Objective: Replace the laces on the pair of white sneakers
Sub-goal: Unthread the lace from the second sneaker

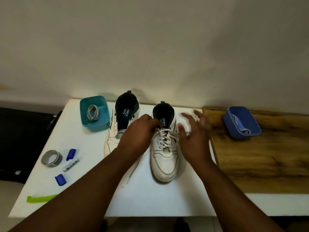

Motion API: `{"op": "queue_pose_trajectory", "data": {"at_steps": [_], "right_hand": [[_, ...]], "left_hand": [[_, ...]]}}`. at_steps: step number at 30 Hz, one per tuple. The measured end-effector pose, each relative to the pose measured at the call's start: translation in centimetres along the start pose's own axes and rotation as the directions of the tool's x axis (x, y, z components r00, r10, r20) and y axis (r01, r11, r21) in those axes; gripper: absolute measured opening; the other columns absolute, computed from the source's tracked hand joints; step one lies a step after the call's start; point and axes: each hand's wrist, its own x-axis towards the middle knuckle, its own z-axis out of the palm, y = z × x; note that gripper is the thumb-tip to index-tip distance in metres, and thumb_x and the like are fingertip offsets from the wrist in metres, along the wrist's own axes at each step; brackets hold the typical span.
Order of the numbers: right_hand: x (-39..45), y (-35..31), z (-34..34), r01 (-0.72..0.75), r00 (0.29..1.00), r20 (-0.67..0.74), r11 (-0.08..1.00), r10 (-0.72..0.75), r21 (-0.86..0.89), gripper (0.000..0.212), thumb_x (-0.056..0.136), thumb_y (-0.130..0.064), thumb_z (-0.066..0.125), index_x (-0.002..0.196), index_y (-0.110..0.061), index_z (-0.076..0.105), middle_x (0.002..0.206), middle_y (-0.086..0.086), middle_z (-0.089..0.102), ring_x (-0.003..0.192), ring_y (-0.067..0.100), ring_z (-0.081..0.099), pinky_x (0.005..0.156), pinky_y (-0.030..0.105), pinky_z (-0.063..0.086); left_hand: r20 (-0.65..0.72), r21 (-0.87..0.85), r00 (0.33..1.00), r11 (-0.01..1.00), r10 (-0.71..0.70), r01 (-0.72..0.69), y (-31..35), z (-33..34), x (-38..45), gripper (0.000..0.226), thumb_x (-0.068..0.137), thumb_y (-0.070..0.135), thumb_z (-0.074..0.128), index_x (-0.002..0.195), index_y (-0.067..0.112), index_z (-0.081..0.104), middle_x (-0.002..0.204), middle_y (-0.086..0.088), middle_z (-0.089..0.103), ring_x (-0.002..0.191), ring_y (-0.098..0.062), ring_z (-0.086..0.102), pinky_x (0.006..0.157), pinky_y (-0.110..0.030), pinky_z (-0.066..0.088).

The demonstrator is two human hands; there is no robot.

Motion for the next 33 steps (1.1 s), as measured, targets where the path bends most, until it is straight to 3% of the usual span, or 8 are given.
{"op": "queue_pose_trajectory", "data": {"at_steps": [3,7,13,17,19,24,27,33], "right_hand": [[-1.0,-1.0,1.7,0.11,0.968,0.233,0.99,-0.088,-0.083,0.023,0.099,-0.033,0.063,0.12,-0.039,0.069,0.16,-0.004,0.037,0.155,0.027,0.013,0.12,0.049,0.012],[-0.7,-1.0,1.0,0.072,0.997,-0.02,0.997,-0.072,0.002,0.011,0.096,-0.021,0.065,0.102,-0.029,0.069,0.144,-0.001,0.051,0.143,0.027,0.037,0.116,0.053,0.027],[1.4,1.3,-0.3,-0.557,0.716,-0.086,0.641,0.693,0.529,0.012,0.094,-0.028,0.047,0.092,-0.034,0.057,0.123,0.006,0.06,0.103,0.027,0.061,0.097,0.055,0.05],[0.3,0.7,0.0,-0.145,0.985,-0.055,0.953,0.166,0.265,0.03,0.097,-0.024,0.062,0.124,-0.037,0.064,0.143,0.001,0.048,0.132,0.025,0.048,0.107,0.048,0.044],[-0.4,-0.6,0.9,0.079,0.991,0.101,0.993,-0.088,0.089,0.028,0.097,-0.03,0.066,0.124,-0.036,0.069,0.151,-0.002,0.046,0.146,0.025,0.033,0.118,0.049,0.028],[-0.8,-0.9,1.3,0.095,0.995,0.025,0.995,-0.096,0.014,0.011,0.096,-0.022,0.066,0.1,-0.031,0.071,0.139,-0.003,0.056,0.138,0.025,0.043,0.115,0.055,0.029],[0.1,-0.1,0.5,-0.046,0.987,-0.144,0.991,0.065,0.127,0.011,0.098,-0.018,0.059,0.098,-0.029,0.062,0.117,-0.006,0.055,0.112,0.022,0.058,0.099,0.053,0.046],[1.5,1.9,-1.1,-0.473,0.835,-0.036,0.75,0.549,0.462,0.019,0.091,-0.03,0.045,0.076,-0.024,0.055,0.084,0.003,0.058,0.074,0.019,0.049,0.073,0.043,0.043]], "left_hand": [[-0.002,0.005,1.0,1.0,-0.001,0.001,0.0,0.2,0.0,0.023,0.1,0.023,0.059,0.119,0.028,0.071,0.105,-0.004,0.061,0.093,-0.021,0.061,0.074,-0.026,0.037],[0.009,-0.003,1.0,1.0,-0.026,0.026,-0.3,0.0,0.1,0.022,0.1,0.024,0.06,0.118,0.03,0.072,0.107,-0.002,0.061,0.096,-0.021,0.06,0.075,-0.025,0.036],[0.019,-0.028,0.999,0.999,-0.026,0.027,-0.2,0.0,0.0,0.022,0.1,0.022,0.06,0.116,0.029,0.073,0.108,-0.002,0.062,0.099,-0.021,0.061,0.079,-0.026,0.038],[0.017,-0.031,1.0,0.999,-0.019,0.02,-0.1,-0.1,0.0,0.023,0.1,0.021,0.059,0.117,0.028,0.072,0.11,-0.003,0.062,0.1,-0.021,0.061,0.079,-0.026,0.038],[0.016,-0.015,1.0,1.0,-0.011,0.011,0.0,-0.1,0.0,0.024,0.1,0.021,0.059,0.119,0.027,0.072,0.111,-0.005,0.063,0.1,-0.022,0.062,0.078,-0.026,0.04],[0.024,-0.028,1.0,1.0,-0.003,0.004,-0.5,-0.1,0.0,0.027,0.098,0.015,0.059,0.116,0.028,0.074,0.106,-0.003,0.064,0.096,-0.022,0.062,0.075,-0.027,0.038],[0.03,-0.041,1.0,0.999,-0.007,0.008,-0.5,-0.1,0.2,0.03,0.097,0.011,0.058,0.115,0.028,0.075,0.107,-0.002,0.064,0.097,-0.021,0.062,0.077,-0.026,0.04],[0.019,-0.055,0.999,0.998,-0.037,0.038,-0.5,0.2,-0.1,0.028,0.1,0.016,0.055,0.118,0.029,0.073,0.11,-0.003,0.062,0.1,-0.021,0.062,0.08,-0.025,0.041]]}}
